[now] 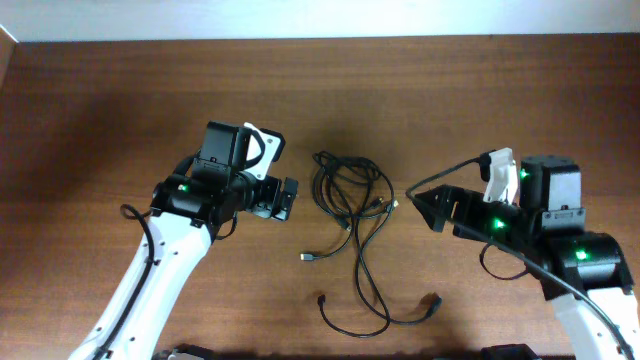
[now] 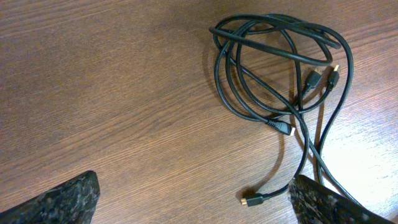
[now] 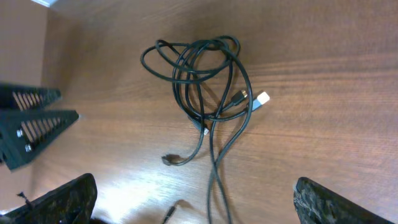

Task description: Untangle cables

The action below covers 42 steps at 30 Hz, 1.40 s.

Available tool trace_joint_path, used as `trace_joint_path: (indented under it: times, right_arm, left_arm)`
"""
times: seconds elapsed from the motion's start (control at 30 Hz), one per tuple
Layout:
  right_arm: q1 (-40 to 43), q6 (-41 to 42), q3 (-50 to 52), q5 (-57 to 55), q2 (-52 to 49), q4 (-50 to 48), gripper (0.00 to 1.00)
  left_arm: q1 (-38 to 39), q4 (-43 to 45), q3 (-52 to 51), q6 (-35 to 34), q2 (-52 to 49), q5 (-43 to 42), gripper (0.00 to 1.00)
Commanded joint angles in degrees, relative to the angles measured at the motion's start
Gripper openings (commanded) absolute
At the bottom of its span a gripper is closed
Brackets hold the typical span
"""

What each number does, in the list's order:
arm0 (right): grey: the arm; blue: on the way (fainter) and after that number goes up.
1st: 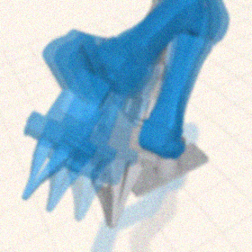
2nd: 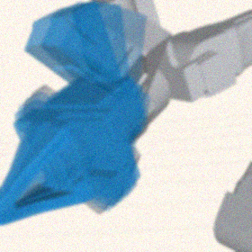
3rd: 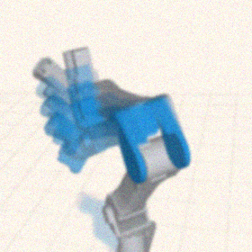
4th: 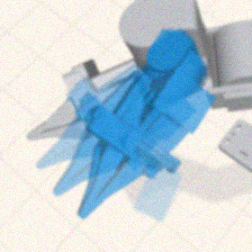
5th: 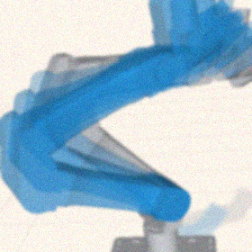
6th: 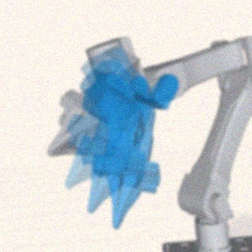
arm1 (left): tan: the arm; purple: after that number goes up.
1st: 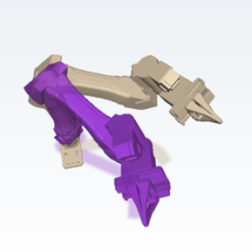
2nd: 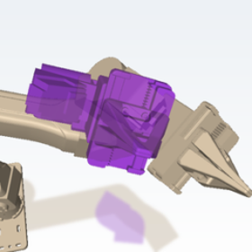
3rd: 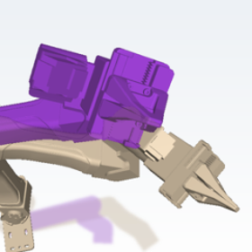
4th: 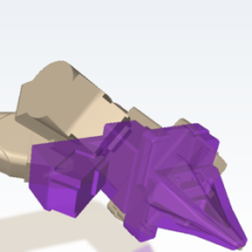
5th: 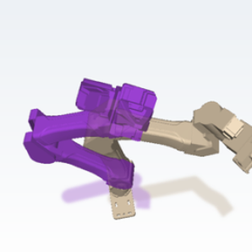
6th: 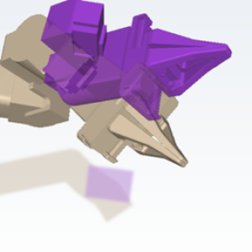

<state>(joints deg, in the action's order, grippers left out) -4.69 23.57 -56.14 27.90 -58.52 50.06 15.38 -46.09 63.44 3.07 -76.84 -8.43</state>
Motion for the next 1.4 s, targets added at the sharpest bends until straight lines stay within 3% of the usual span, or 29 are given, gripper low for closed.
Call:
trace_joint_path:
  times: [0.0, 0.17, 0.53, 0.8, 0.9, 0.97, 1.03, 1.13, 1.2, 1.23, 1.37]
  right_arm:
    - [0.2, 5.46, -0.33, 0.44, -4.09, -0.13, 0.99]
    - [0.22, 5.46, -0.33, 5.18, -15.65, -4.13, 0.99]
    - [-0.15, 17.44, -0.33, 11.37, -41.57, -36.59, 0.99]
    - [-8.48, 17.44, -0.33, 6.6, -45.13, -43.43, 1.0]
    - [-9.68, 18.95, -0.33, 6.08, -45.13, -42.86, 0.95]
    - [-10.1, 18.93, -0.33, 5.86, -45.18, -42.03, 0.86]
    - [-10.1, 18.93, -0.33, 5.22, -46.18, -41.94, 0.63]
    - [-10.36, 18.93, -0.33, 4.59, -48.39, -41.97, 0.47]
    - [-10.34, 18.91, -0.33, 4.61, -49.07, -41.94, 0.25]
    - [-10.34, 18.91, -0.35, 4.68, -49.05, -41.97, 0.04]
    - [-9.92, 15.17, -0.35, 5.05, -46.4, -38.91, 0.04]
  left_arm:
    - [-0.26, -0.04, 0.37, 0.9, -0.31, -0.79, 0.99]
    - [-0.26, -0.04, 0.37, 0.9, -0.31, -0.79, 0.99]
    - [-0.26, -0.04, 0.37, 0.9, -0.31, -0.79, 0.99]
    - [-0.26, -0.04, 0.37, 0.9, -0.31, -0.79, 0.99]
    - [-0.26, -0.04, 0.37, 0.9, -0.31, -0.79, 0.99]
    - [-0.26, -0.04, 0.37, 0.9, -0.31, -0.79, 0.99]
    - [-0.26, -0.04, 0.37, 0.9, -0.31, -0.79, 0.99]
    - [-0.26, -0.04, 0.37, 0.9, -0.31, -0.79, 0.99]
    - [-0.26, -0.04, 0.37, 0.9, -0.31, -0.79, 0.99]
    - [-0.26, -0.04, 0.37, 0.9, -0.31, -0.79, 0.99]
    - [-0.26, -0.04, 0.37, 0.9, -0.31, -0.79, 0.99]
